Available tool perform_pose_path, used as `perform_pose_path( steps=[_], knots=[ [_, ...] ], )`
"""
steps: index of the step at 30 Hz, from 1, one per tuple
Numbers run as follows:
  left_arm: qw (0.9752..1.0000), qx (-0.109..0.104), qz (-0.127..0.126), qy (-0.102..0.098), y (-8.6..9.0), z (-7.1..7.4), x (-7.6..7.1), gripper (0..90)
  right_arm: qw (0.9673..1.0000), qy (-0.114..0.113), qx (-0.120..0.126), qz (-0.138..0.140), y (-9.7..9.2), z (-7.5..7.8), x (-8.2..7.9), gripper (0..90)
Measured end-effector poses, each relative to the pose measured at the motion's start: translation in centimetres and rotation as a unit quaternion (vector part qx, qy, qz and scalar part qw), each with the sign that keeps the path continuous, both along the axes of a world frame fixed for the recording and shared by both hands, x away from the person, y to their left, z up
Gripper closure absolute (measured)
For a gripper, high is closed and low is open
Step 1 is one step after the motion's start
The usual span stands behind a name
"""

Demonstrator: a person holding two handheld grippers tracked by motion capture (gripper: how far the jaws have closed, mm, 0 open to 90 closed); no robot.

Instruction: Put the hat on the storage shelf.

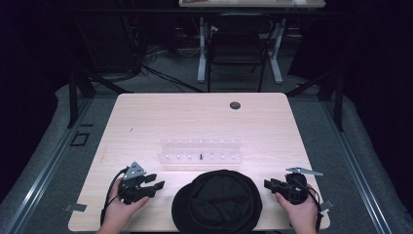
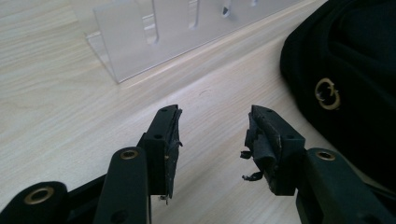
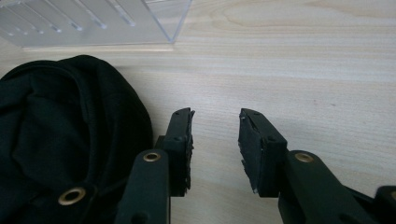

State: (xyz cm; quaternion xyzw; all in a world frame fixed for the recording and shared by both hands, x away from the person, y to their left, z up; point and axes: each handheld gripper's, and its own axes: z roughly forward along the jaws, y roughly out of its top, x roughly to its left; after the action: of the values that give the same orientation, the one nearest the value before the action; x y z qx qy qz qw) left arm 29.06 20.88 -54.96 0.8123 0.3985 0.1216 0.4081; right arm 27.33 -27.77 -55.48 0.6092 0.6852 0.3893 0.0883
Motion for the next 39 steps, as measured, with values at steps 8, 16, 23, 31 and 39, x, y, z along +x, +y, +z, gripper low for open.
perform_pose_path(
  steps=[8, 16, 23, 31, 39],
  knots=[
    [0.9997, -0.020, -0.016, -0.004, -0.8, 1.1, -0.8, 53.7, 0.9997, -0.012, 0.018, 0.012, 0.5, 0.9, -0.6, 64.3],
    [0.9969, -0.063, -0.047, 0.002, -2.0, 2.6, -2.3, 53.3, 0.9989, -0.014, 0.029, 0.035, 1.8, 1.5, -1.0, 64.8],
    [0.9943, -0.077, -0.072, 0.016, -2.9, 2.4, -2.8, 54.0, 0.9977, -0.002, 0.050, 0.047, 2.2, 1.4, -1.1, 66.6],
    [0.9934, -0.055, -0.097, 0.029, -3.9, 1.9, -3.1, 66.7, 0.9971, 0.027, 0.034, 0.062, 3.2, 0.6, -0.5, 74.3],
    [0.9935, -0.046, -0.101, 0.022, -4.5, 1.8, -2.9, 76.3, 0.9977, 0.029, 0.022, 0.057, 3.6, 0.8, -0.2, 88.0]
  ],
)
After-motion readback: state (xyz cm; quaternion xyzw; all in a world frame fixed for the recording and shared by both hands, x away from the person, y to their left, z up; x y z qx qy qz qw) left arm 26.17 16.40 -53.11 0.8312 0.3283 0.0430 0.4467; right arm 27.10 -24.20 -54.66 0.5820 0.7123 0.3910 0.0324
